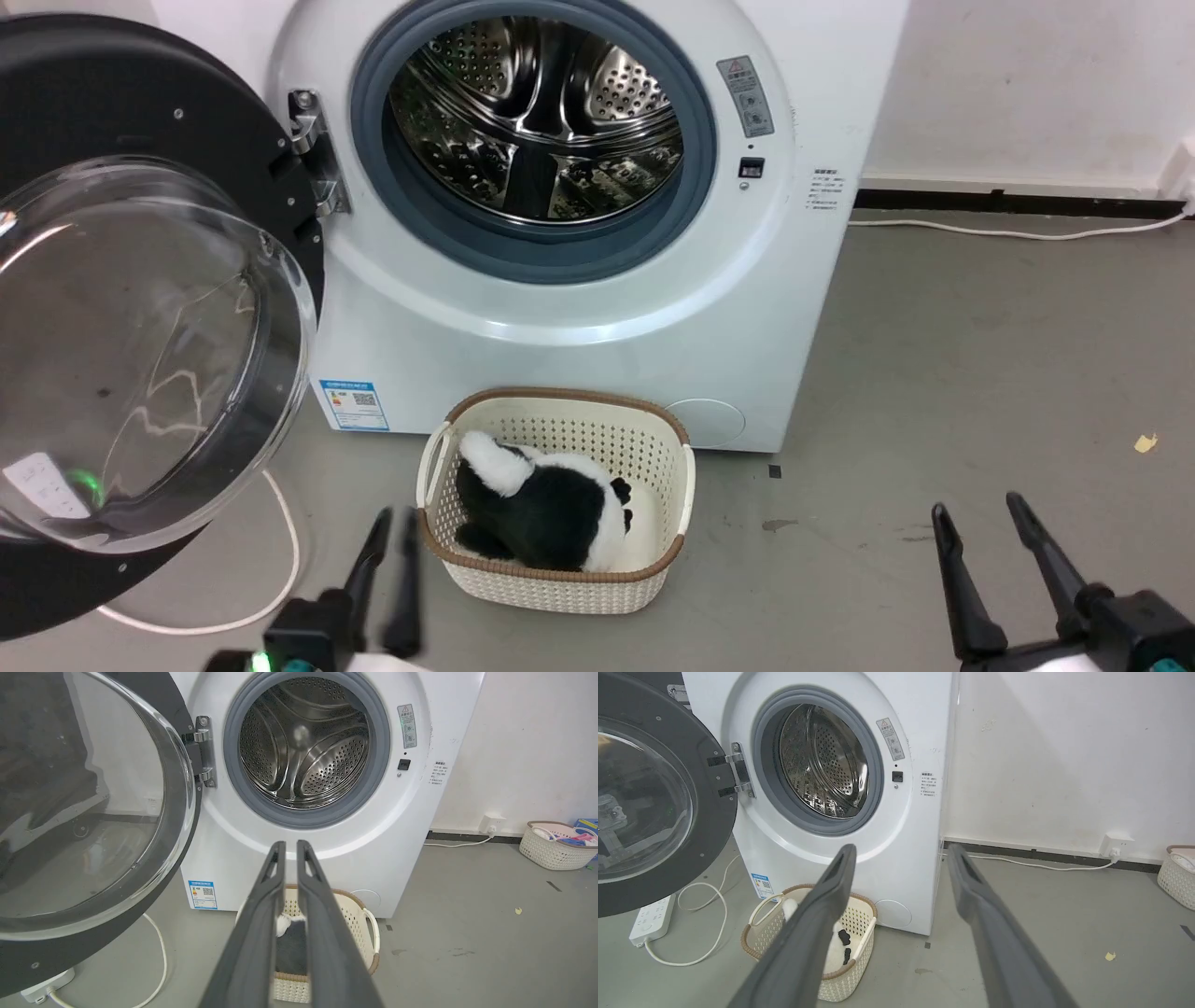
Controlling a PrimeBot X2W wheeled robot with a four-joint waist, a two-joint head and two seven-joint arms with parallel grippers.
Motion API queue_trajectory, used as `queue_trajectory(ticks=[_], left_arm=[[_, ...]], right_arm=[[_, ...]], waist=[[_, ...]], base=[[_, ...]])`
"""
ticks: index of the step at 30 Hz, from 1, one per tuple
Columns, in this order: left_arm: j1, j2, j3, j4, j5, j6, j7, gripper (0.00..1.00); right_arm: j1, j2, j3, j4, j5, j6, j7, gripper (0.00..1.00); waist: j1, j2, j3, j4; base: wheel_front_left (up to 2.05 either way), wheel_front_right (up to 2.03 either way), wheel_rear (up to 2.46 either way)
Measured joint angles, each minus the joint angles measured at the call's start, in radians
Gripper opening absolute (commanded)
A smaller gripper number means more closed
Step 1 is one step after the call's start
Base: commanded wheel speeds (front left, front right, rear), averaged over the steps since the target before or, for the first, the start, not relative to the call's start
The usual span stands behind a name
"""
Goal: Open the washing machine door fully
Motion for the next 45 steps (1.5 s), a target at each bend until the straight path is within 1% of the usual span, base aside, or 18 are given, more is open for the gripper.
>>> queue_trajectory(ticks=[3, 13, 28, 36, 37, 45], left_arm=[[0.012, -0.012, -0.009, 0.018, 0.014, 0.008, 0.0, 1.0], [0.023, -0.022, -0.022, 0.058, 0.049, 0.007, 0.0, 1.0], [0.022, -0.049, 0.01, 0.053, 0.066, -0.012, 0.0, 1.0], [0.022, -0.055, 0.025, 0.04, 0.069, -0.033, 0.0, 1.0], [0.022, -0.054, 0.025, 0.04, 0.071, -0.033, 0.0, 0.0], [0.022, -0.053, 0.031, 0.041, 0.073, -0.034, 0.008, 0.0]], right_arm=[[0.014, 0.001, 0.001, 0.011, 0.001, 0.0, -0.007, 1.0], [0.023, 0.003, -0.002, 0.044, 0.016, 0.0, -0.011, 1.0], [0.023, 0.004, 0.001, 0.056, 0.019, 0.0, -0.019, 1.0], [0.022, 0.004, 0.0, 0.06, 0.027, 0.0, -0.023, 1.0], [0.022, 0.003, 0.001, 0.06, 0.027, 0.0, -0.023, 0.0], [0.022, 0.003, 0.001, 0.059, 0.026, 0.0, -0.017, 0.0]], waist=[[0.0001, 0.0, -0.004, -0.007], [0.0002, 0.0, -0.01, -0.012], [0.0001, 0.0, -0.007, -0.012], [0.0002, 0.0, -0.007, -0.009], [0.0002, 0.0, -0.007, -0.009], [0.0001, 0.0, -0.006, -0.009]], base=[[0.0, 0.0, 0.0], [0.0, 0.0, 0.0], [0.0, 0.0, 0.0], [0.0, 0.0, 0.0], [0.0, 0.0, 0.0], [0.0, 0.0, 0.0]])
